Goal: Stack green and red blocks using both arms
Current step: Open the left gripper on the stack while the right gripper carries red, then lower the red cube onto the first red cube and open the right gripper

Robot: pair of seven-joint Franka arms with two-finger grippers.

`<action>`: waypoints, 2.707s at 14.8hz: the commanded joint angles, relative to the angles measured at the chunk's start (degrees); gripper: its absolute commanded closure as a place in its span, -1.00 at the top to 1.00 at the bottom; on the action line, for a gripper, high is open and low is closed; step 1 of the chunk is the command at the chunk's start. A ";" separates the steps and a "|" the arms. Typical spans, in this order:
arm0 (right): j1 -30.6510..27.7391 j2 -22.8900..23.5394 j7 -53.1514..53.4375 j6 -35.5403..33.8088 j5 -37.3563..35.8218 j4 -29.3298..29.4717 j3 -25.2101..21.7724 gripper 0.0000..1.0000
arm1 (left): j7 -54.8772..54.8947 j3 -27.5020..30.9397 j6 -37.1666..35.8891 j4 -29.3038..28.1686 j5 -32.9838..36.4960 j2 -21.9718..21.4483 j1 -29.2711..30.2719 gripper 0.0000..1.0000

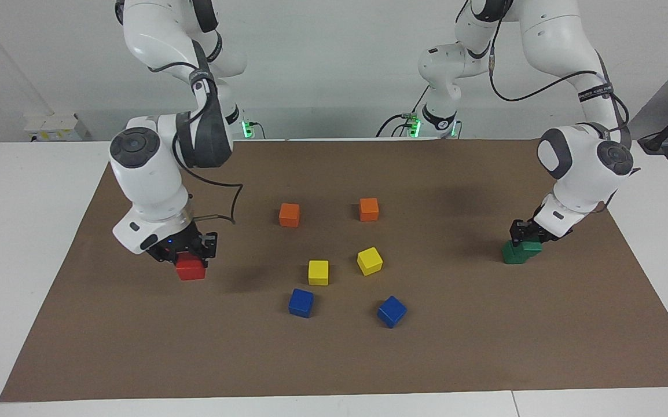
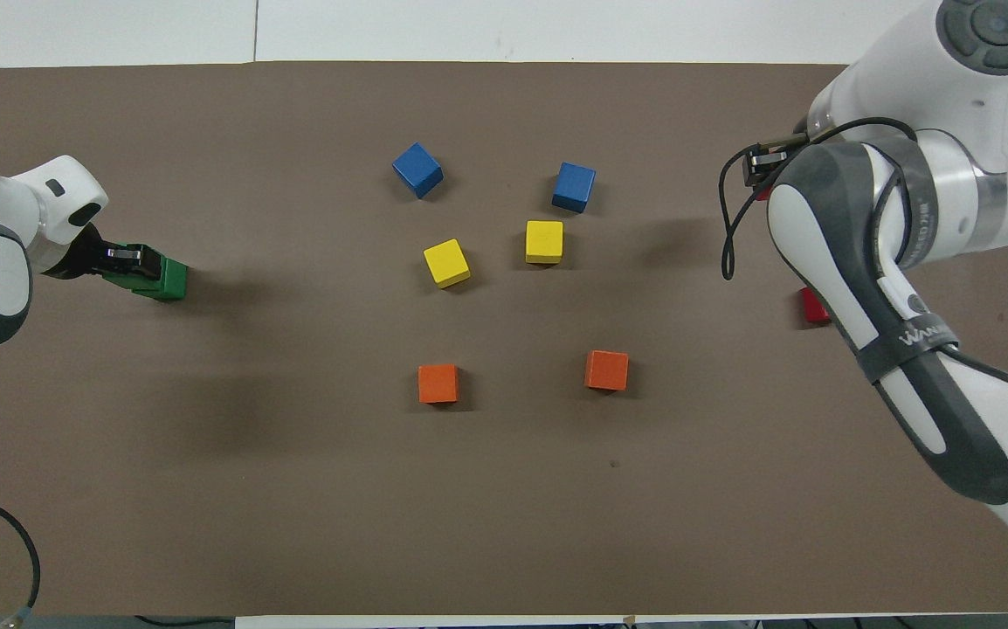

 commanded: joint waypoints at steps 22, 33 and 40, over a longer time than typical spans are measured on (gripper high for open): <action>-10.63 -17.52 -7.61 19.74 3.27 -35.92 0.79 -1.00 | 0.39 0.07 -24.53 4.10 -0.74 -19.65 0.50 1.00; -12.65 -18.05 -9.46 19.74 4.68 -37.95 0.79 -1.00 | -6.63 -0.02 -32.80 16.76 0.40 -14.74 -4.94 1.00; -12.04 -17.79 -9.55 19.74 4.68 -38.12 0.79 -1.00 | -7.16 0.24 -32.54 15.70 0.32 -14.56 -5.30 1.00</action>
